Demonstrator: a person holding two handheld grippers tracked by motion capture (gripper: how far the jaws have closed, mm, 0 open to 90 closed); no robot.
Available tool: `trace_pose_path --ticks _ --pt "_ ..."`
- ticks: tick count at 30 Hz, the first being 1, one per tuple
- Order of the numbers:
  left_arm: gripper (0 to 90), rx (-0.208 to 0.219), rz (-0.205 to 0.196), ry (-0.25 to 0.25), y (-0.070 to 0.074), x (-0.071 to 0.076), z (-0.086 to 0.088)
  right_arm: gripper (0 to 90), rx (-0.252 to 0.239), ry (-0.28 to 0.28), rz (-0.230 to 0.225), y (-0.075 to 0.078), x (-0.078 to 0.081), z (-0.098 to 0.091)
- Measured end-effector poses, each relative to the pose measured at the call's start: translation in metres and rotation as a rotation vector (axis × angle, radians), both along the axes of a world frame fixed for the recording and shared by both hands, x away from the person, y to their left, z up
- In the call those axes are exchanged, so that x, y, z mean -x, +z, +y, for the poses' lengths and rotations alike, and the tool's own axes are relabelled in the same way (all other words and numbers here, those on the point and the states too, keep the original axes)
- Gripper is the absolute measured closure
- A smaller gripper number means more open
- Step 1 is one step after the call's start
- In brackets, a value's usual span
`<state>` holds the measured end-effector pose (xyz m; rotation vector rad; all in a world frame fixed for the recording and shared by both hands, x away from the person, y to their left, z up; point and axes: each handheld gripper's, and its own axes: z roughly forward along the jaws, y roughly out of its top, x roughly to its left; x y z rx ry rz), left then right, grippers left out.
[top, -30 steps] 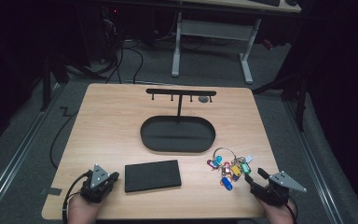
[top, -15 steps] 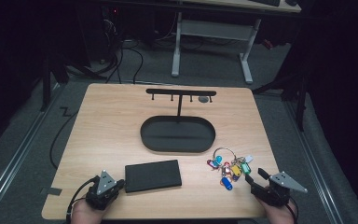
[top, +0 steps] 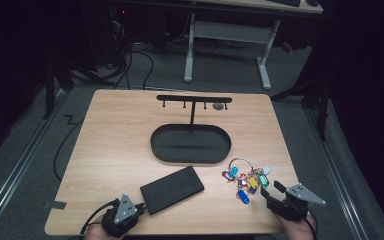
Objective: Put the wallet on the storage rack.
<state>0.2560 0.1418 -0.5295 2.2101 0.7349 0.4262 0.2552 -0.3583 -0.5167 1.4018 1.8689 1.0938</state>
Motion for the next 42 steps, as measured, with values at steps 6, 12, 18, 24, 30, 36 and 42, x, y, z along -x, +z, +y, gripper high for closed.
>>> trace_pose_path --ticks 6,12,18,24,30,36,42 --pt "79.7 -0.009 -0.008 -0.056 0.001 0.004 -0.013 39.3 0.005 0.010 0.009 -0.001 -0.001 0.002" --pt "70.1 0.032 -0.026 -0.023 0.007 0.004 -0.006 39.3 0.005 0.011 0.008 -0.001 -0.001 0.001" --pt "53.3 -0.003 -0.098 -0.028 0.014 0.005 -0.013 39.4 0.013 0.015 0.008 -0.001 -0.002 0.002" --pt "44.3 0.000 -0.117 -0.070 0.031 -0.007 -0.032 39.3 0.015 0.011 0.012 -0.002 -0.002 0.001" --pt "36.6 0.048 -0.094 -0.120 0.035 -0.025 -0.068 39.3 0.013 0.009 0.013 -0.002 -0.001 0.000" --pt "35.4 -0.086 -0.139 -0.152 0.015 -0.014 -0.080 39.4 0.009 0.011 0.020 -0.004 -0.001 -0.002" --pt "37.0 -0.172 -0.178 -0.155 0.006 -0.009 -0.081 39.4 0.006 0.016 0.021 -0.003 -0.002 0.000"
